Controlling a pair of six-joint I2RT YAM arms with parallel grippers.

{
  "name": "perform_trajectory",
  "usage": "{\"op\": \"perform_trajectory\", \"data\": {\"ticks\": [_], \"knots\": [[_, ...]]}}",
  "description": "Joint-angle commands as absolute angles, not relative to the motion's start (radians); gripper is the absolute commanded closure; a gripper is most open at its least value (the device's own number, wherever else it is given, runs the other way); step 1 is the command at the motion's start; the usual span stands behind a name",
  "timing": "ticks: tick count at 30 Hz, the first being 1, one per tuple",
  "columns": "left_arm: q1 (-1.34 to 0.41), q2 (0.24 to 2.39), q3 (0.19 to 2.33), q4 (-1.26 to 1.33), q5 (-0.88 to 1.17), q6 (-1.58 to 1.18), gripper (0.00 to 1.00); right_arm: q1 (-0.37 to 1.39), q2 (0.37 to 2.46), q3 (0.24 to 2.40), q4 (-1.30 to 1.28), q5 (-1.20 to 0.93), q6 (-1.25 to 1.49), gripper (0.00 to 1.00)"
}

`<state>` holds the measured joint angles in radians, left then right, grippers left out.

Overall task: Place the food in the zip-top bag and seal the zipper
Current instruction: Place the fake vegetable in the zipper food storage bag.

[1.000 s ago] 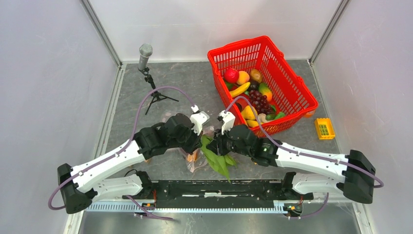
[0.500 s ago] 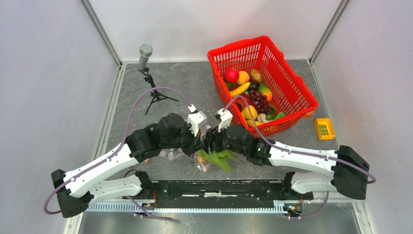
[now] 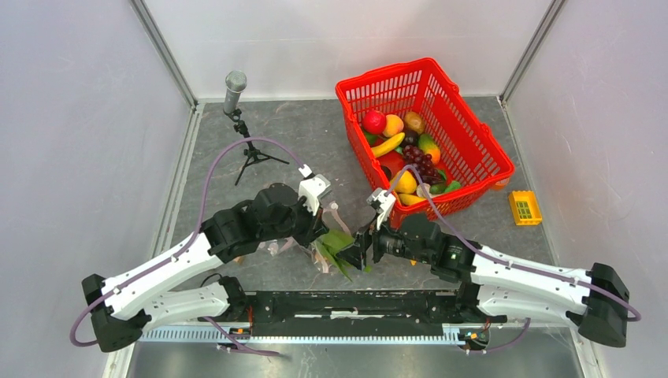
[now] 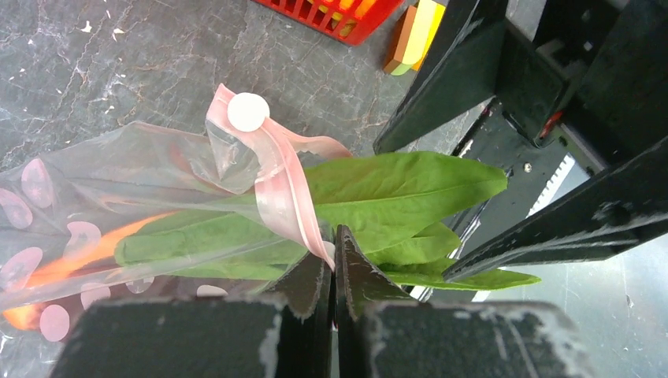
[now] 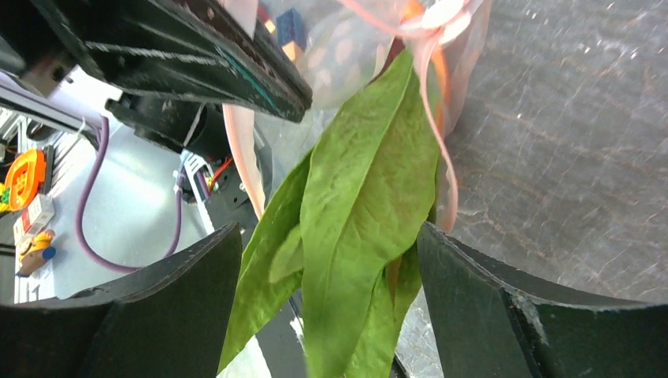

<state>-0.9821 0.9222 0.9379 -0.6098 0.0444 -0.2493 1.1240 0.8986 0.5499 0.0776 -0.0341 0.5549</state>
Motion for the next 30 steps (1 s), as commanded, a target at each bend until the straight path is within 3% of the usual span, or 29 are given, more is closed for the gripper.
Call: {"op": "perform_trajectory", "data": {"ticks": [1,7,13,15,24,30], "knots": [[-0.980,0.932,0.945,-0.529,0.034,-0.278,0.98,1.143,0.945,0.537,0.137,-0.115,0.583,0.15],[-0.979,0.923,0.939,-0.528,0.040,-0.281,0.98,1.194,1.110,0.644,0.038,-0.040,0.520,0.21],[-0.979,0.917,0.935,-0.529,0.043,-0.276,0.98,1.209,1.149,0.656,0.038,0.013,0.526,0.73],[-0.980,0.914,0.931,-0.529,0.042,-0.278,0.98,1.209,1.132,0.660,0.026,0.050,0.525,0.82],[-0.980,0.945,0.940,-0.530,0.069,-0.272,0.98,1.209,0.957,0.549,0.300,0.070,0.511,0.96],[-0.980,0.942,0.956,-0.497,0.157,-0.279,0.98,1.209,1.062,0.585,0.318,0.010,0.415,0.96]]}}
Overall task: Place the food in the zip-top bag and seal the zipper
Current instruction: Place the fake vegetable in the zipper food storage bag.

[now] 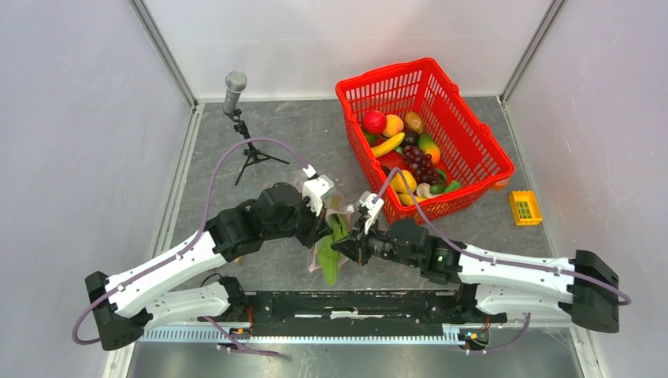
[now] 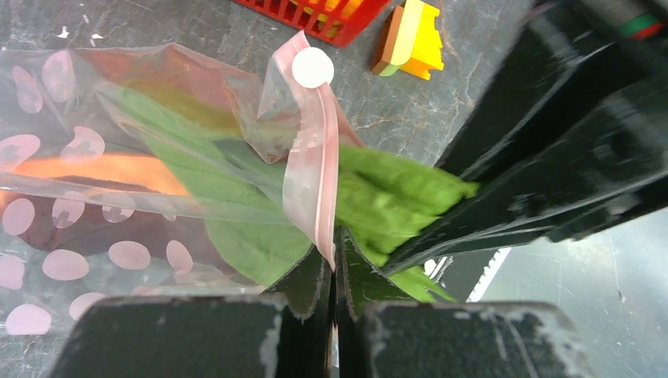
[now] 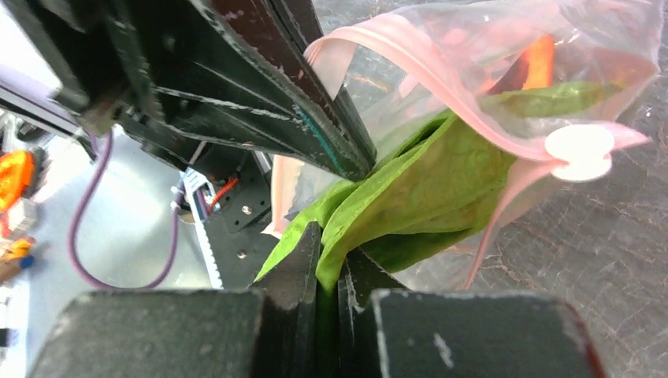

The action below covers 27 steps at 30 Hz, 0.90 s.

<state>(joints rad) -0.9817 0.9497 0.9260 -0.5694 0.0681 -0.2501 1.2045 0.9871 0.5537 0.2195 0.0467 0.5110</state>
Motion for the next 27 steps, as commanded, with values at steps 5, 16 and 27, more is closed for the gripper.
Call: {"op": "perform_trajectory", "data": {"ticks": [5,16,27], "knots": [[-0.980,0.918,0.985,-0.493,0.244,-0.279,0.98,1.207,1.208,0.661,0.212,0.019,0.245,0.95],[-0.980,0.890,0.996,-0.505,0.283,-0.295,0.98,1.206,1.140,0.549,0.573,0.044,0.121,0.88],[-0.980,0.884,0.973,-0.512,0.160,-0.293,0.98,1.193,1.361,0.637,0.316,0.076,0.135,0.77]]}}
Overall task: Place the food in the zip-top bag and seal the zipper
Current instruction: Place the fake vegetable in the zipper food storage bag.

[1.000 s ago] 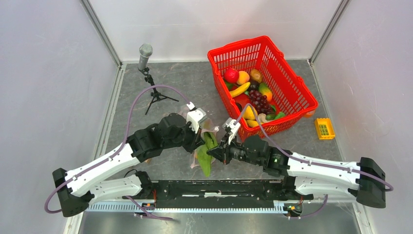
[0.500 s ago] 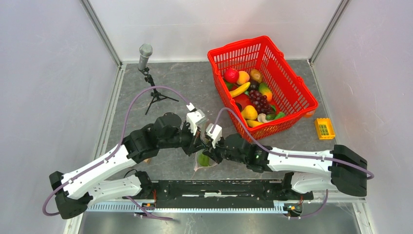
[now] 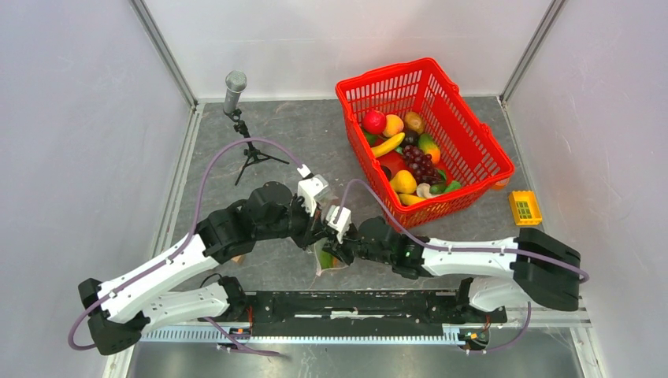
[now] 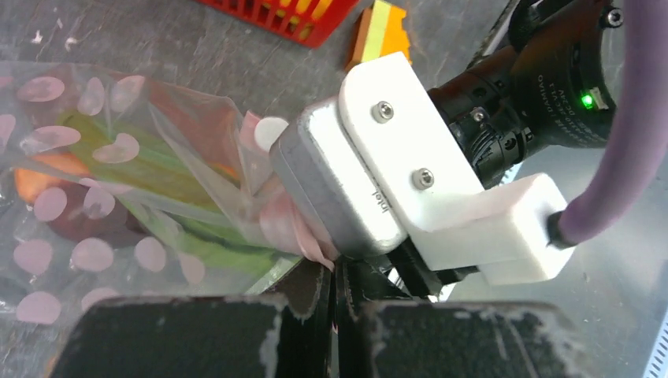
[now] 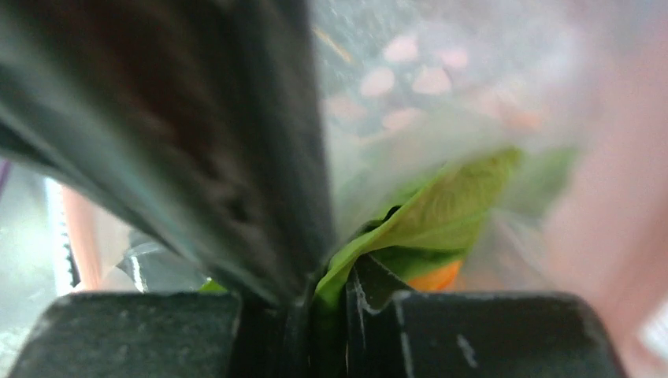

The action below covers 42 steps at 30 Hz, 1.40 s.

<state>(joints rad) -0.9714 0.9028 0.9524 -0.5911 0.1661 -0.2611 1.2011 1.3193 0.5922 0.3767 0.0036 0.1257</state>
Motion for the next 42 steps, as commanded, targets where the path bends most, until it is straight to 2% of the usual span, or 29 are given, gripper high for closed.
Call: {"op": "perform_trajectory", "data": {"ticks": [1,3,6,9,16,19,24,27,29,31,34,40,42], "knots": [[-0.979,0.881,0.969,-0.514,0.149,-0.292,0.98,1.193,1.351,0.636,0.309,0.085,0.142,0.73],[-0.980,0.873,0.962,-0.519,0.126,-0.291,0.98,1.193,1.303,0.632,0.305,0.104,0.159,0.53],[-0.980,0.863,0.954,-0.529,0.065,-0.289,0.98,1.194,1.212,0.646,0.264,0.109,0.171,0.36],[-0.980,0.859,0.945,-0.538,0.011,-0.285,0.98,1.193,1.125,0.676,0.183,0.106,0.185,0.26],[-0.980,0.875,0.922,-0.530,-0.023,-0.284,0.98,1.193,0.904,0.686,0.032,0.043,0.200,0.25],[-0.980,0.888,0.921,-0.522,-0.017,-0.284,0.98,1.193,0.801,0.691,0.022,0.114,0.200,0.27],[-0.980,0.904,0.919,-0.512,-0.007,-0.282,0.98,1.192,0.736,0.817,-0.052,0.460,0.120,0.23],[-0.980,0.907,0.915,-0.511,-0.005,-0.283,0.98,1.173,0.809,0.933,-0.138,0.736,0.069,0.21],[-0.980,0.905,0.911,-0.511,-0.005,-0.284,0.98,1.104,0.880,1.007,-0.195,0.800,0.031,0.22],[-0.980,0.905,0.907,-0.511,-0.005,-0.287,0.98,0.954,0.955,1.084,-0.264,0.722,0.040,0.22],[-0.980,0.905,0.905,-0.511,-0.005,-0.288,0.98,0.683,1.056,1.139,-0.310,0.455,0.040,0.22],[-0.980,0.906,0.904,-0.509,0.025,-0.289,0.98,0.371,1.330,1.183,-0.383,0.067,0.035,0.14],[-0.979,0.907,0.904,-0.511,0.032,-0.290,0.98,0.314,1.397,1.170,-0.368,0.010,0.033,0.12]]}}
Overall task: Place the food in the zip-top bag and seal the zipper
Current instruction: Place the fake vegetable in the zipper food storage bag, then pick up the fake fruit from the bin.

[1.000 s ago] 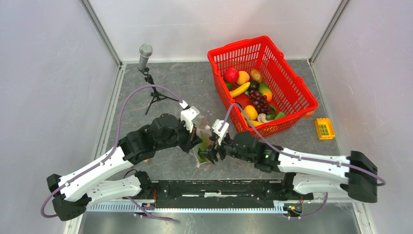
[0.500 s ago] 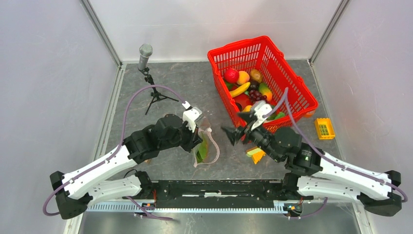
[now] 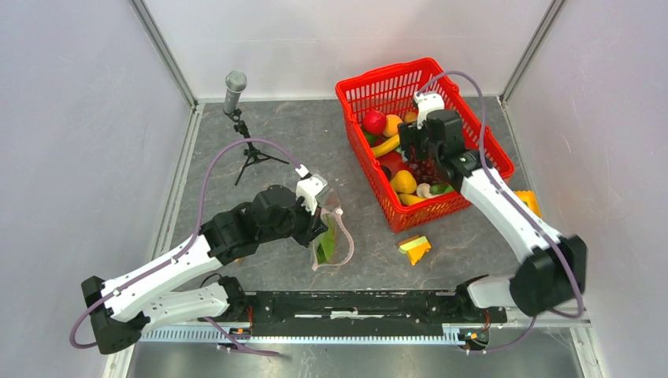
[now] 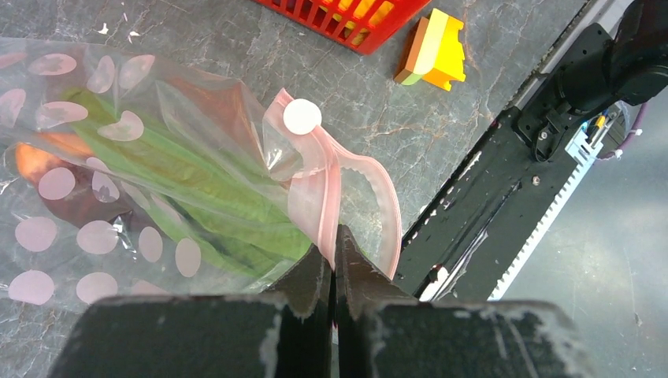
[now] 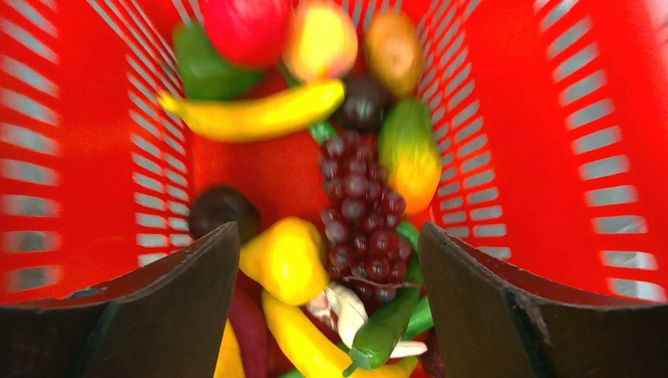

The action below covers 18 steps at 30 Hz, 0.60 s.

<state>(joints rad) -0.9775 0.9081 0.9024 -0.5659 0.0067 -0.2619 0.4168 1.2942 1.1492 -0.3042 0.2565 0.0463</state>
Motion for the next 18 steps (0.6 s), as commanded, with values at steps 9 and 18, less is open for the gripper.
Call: {"op": "perform_trajectory", "data": {"ticks": [9,18], "knots": [[-0.980,0.900,0.902,-0.517,0.037,-0.279,0.98,0.239,1.644,1.225,-0.405,-0.049,-0.024,0.05],[-0.979,0.877,0.890,-0.531,0.027,-0.279,0.98,0.229,1.792,1.211,-0.331,0.050,0.042,0.10]]}}
